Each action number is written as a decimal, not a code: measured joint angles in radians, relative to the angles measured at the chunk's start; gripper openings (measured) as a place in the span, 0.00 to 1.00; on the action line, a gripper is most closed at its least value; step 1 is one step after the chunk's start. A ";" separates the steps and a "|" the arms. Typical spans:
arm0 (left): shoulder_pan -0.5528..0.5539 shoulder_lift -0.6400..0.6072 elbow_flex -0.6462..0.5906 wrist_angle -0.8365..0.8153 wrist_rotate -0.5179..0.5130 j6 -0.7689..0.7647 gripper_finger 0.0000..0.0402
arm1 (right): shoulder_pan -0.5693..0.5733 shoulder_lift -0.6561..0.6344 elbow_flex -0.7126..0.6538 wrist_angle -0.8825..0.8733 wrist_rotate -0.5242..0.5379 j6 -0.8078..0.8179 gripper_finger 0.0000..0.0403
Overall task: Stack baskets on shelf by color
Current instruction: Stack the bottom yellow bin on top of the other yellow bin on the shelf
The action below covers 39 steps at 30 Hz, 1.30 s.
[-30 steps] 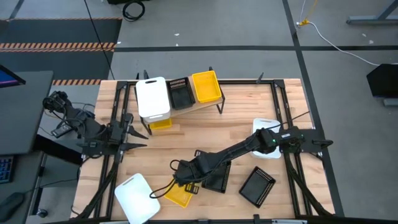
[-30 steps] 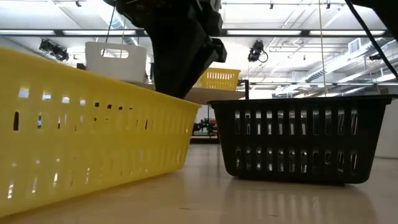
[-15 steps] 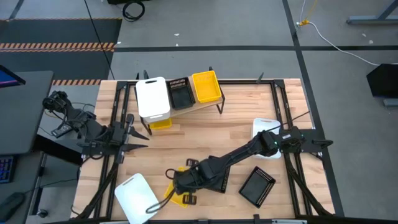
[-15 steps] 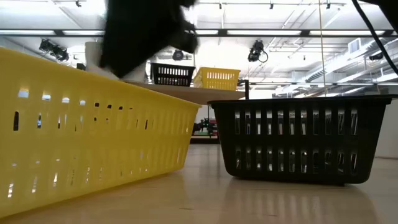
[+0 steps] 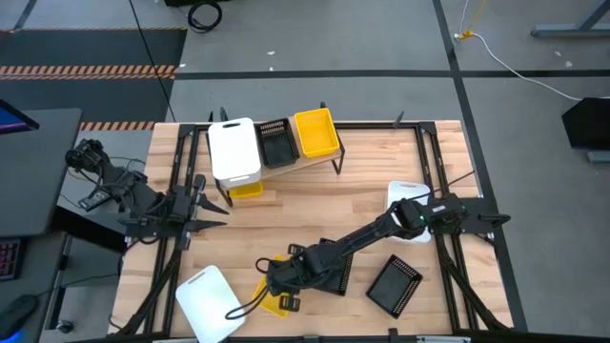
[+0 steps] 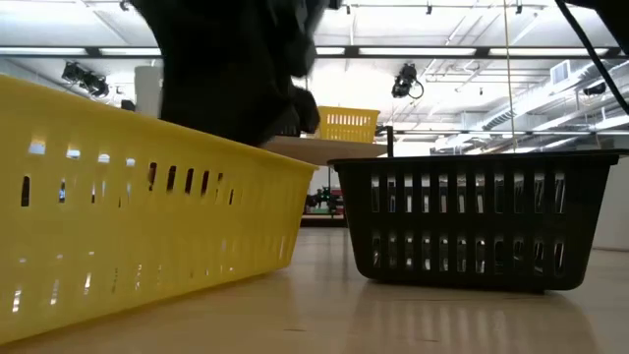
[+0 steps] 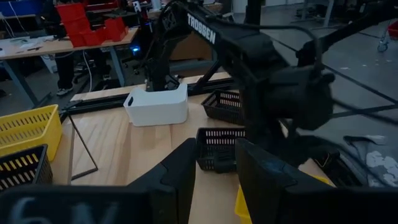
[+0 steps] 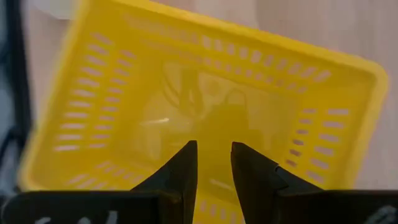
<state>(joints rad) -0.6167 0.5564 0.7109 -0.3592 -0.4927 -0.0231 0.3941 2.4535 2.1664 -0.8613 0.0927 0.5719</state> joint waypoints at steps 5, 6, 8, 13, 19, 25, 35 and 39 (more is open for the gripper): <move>0.000 0.000 0.000 -0.014 0.000 -0.014 0.30 | -0.026 0.000 -0.012 -0.034 0.051 0.007 0.26; 0.000 0.000 0.000 -0.013 0.000 -0.014 0.30 | -0.032 -0.001 -0.011 -0.051 0.070 0.009 0.26; 0.000 0.000 0.000 -0.014 0.000 -0.014 0.30 | -0.040 -0.001 -0.011 -0.105 0.104 0.010 0.25; 0.000 0.000 0.000 -0.013 0.000 -0.014 0.30 | -0.067 -0.001 -0.012 -0.300 0.161 0.048 0.25; 0.000 0.000 0.000 -0.013 0.000 -0.015 0.30 | -0.100 -0.001 -0.012 -0.387 0.328 0.064 0.25; 0.000 0.000 0.000 -0.013 0.000 -0.017 0.30 | -0.122 -0.001 -0.011 -0.422 0.354 0.031 0.25; 0.000 0.001 0.000 -0.019 0.000 -0.017 0.30 | -0.056 -0.062 0.163 -0.344 0.210 0.028 0.25; 0.000 0.008 0.000 -0.022 0.001 -0.018 0.30 | -0.017 -0.078 0.149 -0.267 0.130 0.056 0.26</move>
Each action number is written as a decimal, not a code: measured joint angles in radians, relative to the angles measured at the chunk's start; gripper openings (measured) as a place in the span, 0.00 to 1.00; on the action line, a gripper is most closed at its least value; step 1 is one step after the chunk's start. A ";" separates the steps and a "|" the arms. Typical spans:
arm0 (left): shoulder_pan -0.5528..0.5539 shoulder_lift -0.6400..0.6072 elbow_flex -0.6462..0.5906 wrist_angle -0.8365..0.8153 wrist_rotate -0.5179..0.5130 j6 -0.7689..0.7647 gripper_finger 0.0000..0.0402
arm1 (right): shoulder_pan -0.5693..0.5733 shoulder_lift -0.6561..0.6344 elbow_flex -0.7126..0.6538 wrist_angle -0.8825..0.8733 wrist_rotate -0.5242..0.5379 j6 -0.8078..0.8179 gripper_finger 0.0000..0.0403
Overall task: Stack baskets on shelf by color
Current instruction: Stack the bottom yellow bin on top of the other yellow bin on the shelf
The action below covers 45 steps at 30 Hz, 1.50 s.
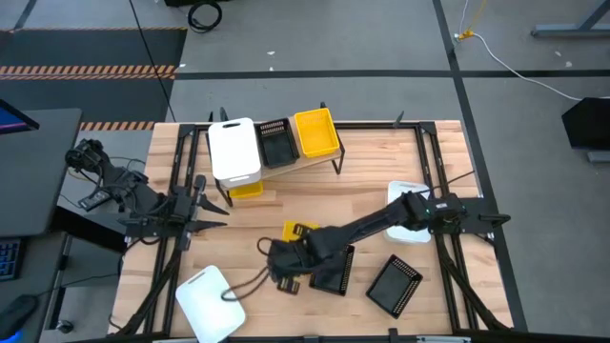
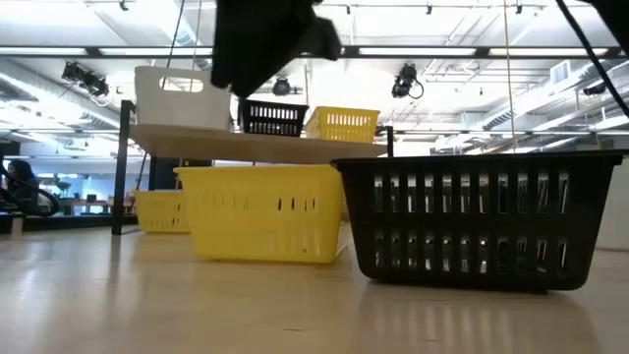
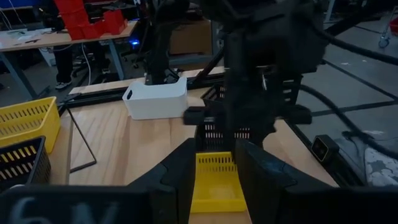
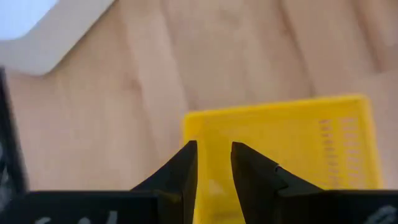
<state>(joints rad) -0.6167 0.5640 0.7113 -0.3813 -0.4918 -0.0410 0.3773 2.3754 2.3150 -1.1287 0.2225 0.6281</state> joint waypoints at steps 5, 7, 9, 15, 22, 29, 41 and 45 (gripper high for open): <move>-0.001 0.015 0.000 0.001 0.003 0.000 0.30 | 0.044 0.012 -0.022 0.000 0.047 0.004 0.28; -0.001 0.022 0.000 0.002 0.003 -0.003 0.30 | 0.049 0.012 -0.041 0.018 0.068 0.004 0.31; -0.001 0.028 0.000 0.003 0.003 -0.006 0.30 | 0.051 0.013 -0.043 0.010 0.069 0.000 0.35; -0.001 0.038 0.000 0.004 0.007 -0.019 0.30 | 0.042 0.016 -0.119 0.056 0.067 0.008 0.52; -0.001 0.038 0.000 0.004 0.007 -0.018 0.30 | 0.038 0.012 -0.207 0.127 0.018 0.009 0.58; -0.001 0.038 0.000 0.004 0.007 -0.018 0.30 | 0.036 0.013 -0.272 0.183 0.040 0.042 0.53; -0.001 0.038 0.000 0.005 0.007 -0.015 0.30 | 0.028 0.013 -0.290 0.210 0.065 0.025 0.37; -0.001 0.038 0.000 0.005 0.007 -0.015 0.30 | 0.023 0.013 -0.290 0.206 0.041 0.009 0.21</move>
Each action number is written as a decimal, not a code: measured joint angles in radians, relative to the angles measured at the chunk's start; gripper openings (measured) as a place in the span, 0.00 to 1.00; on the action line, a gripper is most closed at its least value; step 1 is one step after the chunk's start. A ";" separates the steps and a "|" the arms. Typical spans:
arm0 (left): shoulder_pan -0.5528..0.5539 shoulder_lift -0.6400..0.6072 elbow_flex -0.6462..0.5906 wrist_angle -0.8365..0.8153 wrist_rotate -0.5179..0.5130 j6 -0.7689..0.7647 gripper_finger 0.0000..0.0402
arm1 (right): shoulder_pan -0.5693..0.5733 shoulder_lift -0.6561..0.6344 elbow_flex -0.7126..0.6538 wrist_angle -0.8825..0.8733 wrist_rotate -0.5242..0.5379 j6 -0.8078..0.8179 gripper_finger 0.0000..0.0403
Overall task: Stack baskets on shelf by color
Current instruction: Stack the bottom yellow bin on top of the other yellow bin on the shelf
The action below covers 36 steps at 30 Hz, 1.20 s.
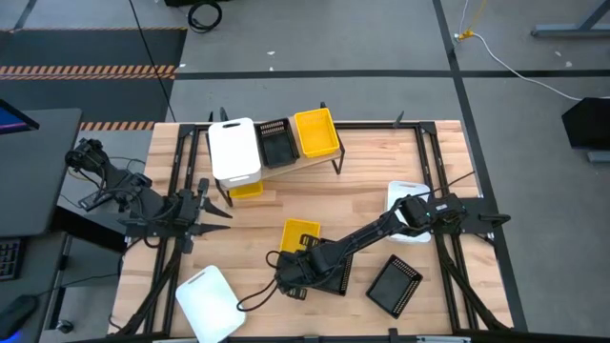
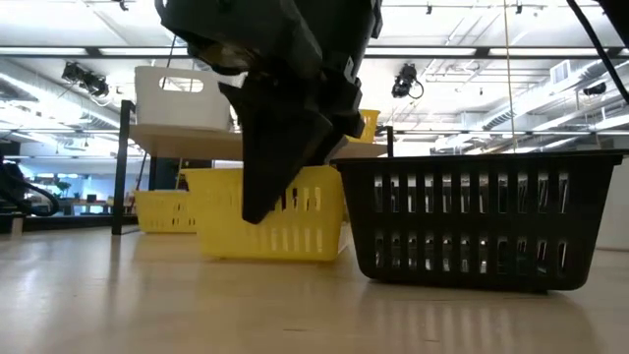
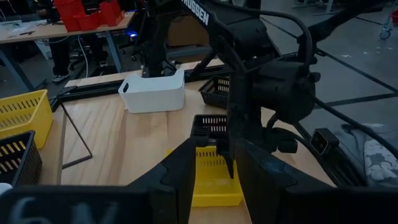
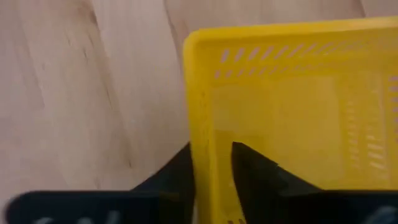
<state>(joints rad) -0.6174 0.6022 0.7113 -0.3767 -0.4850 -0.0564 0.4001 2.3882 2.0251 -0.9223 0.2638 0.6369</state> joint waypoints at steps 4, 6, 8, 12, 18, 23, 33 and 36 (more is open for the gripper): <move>0.000 0.000 0.000 0.000 0.000 0.000 0.30 | -0.004 0.000 0.000 0.000 -0.003 -0.030 0.03; 0.000 0.000 0.000 0.000 0.000 0.000 0.30 | -0.007 0.000 0.003 -0.002 -0.004 -0.055 0.03; 0.000 0.000 0.000 0.000 0.000 0.000 0.30 | -0.010 0.000 0.020 -0.013 -0.008 -0.072 0.04; 0.000 0.000 0.000 0.000 0.000 0.000 0.30 | -0.009 0.000 0.115 -0.092 -0.018 -0.090 0.02; 0.000 0.000 0.000 0.004 0.000 0.012 0.30 | -0.001 -0.001 0.333 -0.404 0.034 -0.090 0.02; 0.000 0.000 0.000 0.006 0.000 0.012 0.30 | 0.006 -0.102 0.291 -0.466 0.078 -0.116 0.01; 0.000 0.000 0.000 0.017 0.000 0.016 0.30 | -0.018 -0.264 0.295 -0.532 0.312 -0.346 0.01; 0.000 0.000 0.000 0.020 -0.010 0.016 0.30 | -0.049 -0.302 0.295 -0.532 0.363 -0.459 0.01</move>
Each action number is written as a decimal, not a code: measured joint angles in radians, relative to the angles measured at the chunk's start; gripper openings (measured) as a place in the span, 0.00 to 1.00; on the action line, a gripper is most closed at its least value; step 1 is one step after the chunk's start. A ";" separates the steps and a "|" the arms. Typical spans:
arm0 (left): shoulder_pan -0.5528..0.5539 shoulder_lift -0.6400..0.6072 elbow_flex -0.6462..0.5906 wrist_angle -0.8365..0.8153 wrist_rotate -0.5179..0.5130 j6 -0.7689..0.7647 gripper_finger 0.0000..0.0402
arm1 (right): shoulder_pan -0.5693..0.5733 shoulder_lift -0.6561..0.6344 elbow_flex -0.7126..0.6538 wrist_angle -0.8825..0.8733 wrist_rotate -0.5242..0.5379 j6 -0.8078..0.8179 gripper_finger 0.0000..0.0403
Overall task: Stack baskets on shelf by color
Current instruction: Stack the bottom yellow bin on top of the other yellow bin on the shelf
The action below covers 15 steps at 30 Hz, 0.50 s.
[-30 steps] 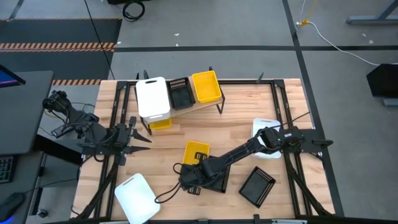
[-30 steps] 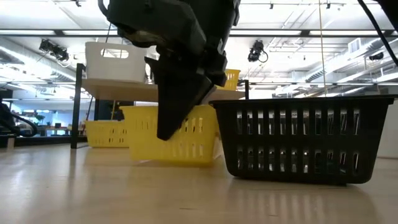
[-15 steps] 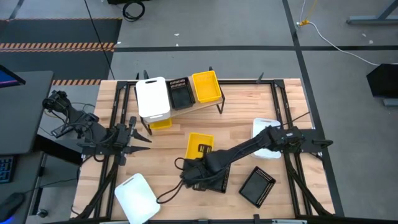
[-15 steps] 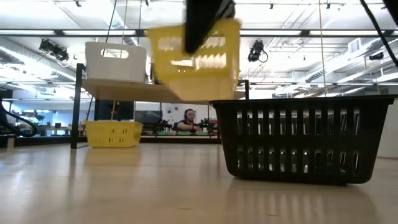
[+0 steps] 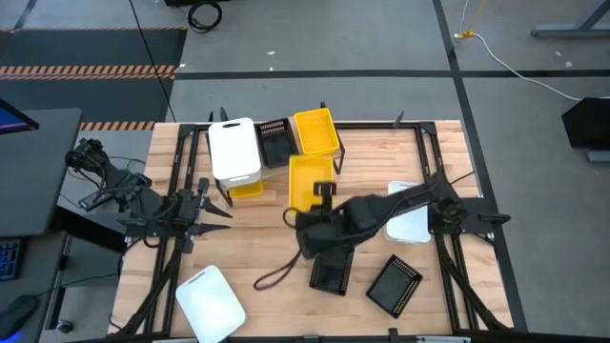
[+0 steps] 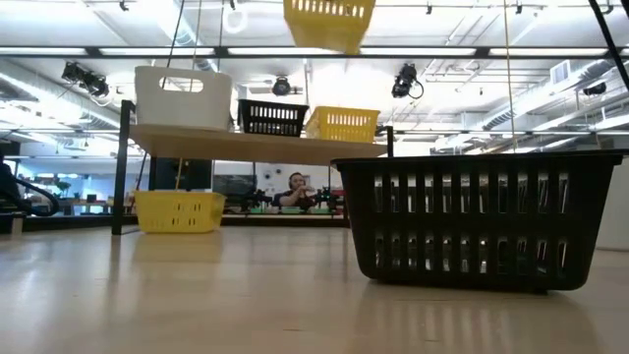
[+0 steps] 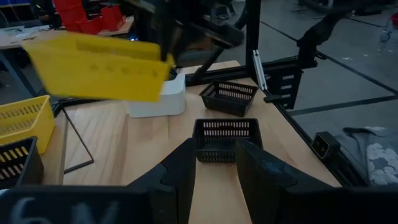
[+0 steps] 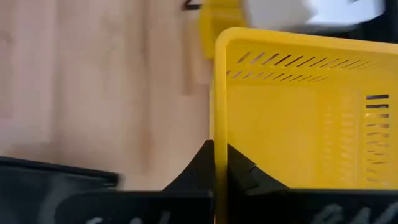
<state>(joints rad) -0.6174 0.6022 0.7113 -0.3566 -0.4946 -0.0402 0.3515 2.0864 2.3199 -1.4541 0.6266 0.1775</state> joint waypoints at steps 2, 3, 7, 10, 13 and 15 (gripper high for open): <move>0.000 0.000 0.000 0.002 -0.007 0.000 0.30 | -0.032 -0.027 0.000 0.000 0.004 -0.070 0.02; 0.000 0.000 0.000 0.002 -0.007 -0.001 0.30 | -0.050 -0.039 0.000 0.000 0.004 -0.104 0.02; 0.000 0.020 0.000 0.004 -0.021 -0.012 0.30 | -0.129 -0.076 0.000 0.000 -0.010 -0.201 0.02; 0.000 0.049 0.000 0.006 -0.060 -0.029 0.30 | -0.195 -0.096 0.000 -0.001 -0.056 -0.269 0.02; 0.000 0.083 0.000 0.021 -0.092 -0.033 0.30 | -0.261 -0.102 0.000 0.000 -0.103 -0.333 0.02; 0.000 0.103 0.000 0.043 -0.096 -0.033 0.30 | -0.303 -0.103 0.000 0.000 -0.133 -0.384 0.02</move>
<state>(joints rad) -0.6174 0.7054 0.7109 -0.3141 -0.5907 -0.0736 0.0480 1.9839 2.3199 -1.4540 0.4940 -0.2062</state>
